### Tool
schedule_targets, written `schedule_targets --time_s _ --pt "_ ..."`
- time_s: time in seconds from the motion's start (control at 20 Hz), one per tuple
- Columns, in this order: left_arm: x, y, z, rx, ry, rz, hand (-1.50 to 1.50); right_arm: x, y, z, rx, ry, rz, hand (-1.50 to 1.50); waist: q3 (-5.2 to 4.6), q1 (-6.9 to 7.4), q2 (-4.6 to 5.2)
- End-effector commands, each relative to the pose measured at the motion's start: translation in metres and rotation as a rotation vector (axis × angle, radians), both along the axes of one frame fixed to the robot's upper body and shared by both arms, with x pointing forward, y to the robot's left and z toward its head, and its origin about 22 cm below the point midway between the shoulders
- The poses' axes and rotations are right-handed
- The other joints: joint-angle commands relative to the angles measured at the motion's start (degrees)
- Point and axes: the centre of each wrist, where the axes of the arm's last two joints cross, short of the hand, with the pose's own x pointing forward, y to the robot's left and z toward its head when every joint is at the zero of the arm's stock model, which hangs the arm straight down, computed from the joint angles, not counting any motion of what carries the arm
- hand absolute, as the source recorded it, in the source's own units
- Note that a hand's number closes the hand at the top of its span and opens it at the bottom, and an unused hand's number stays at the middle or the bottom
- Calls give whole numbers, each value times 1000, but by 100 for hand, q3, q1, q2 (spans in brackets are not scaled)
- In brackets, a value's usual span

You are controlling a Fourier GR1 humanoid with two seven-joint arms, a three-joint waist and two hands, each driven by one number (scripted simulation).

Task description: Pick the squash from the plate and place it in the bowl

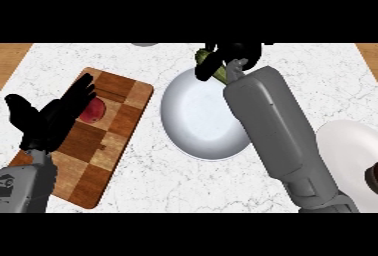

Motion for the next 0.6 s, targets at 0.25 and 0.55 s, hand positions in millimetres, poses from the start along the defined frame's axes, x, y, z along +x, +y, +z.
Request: schedule_targets --time_s 0.25,0.55 --pt "-6 -14 -5 -11 -6 -21 0 33 -20 -43 417 85 -147 -150 4 180 22" --pt "2 -21 0 -1 -23 -46 0 45 -8 -60 441 -84 -117 -150 3 296 75"
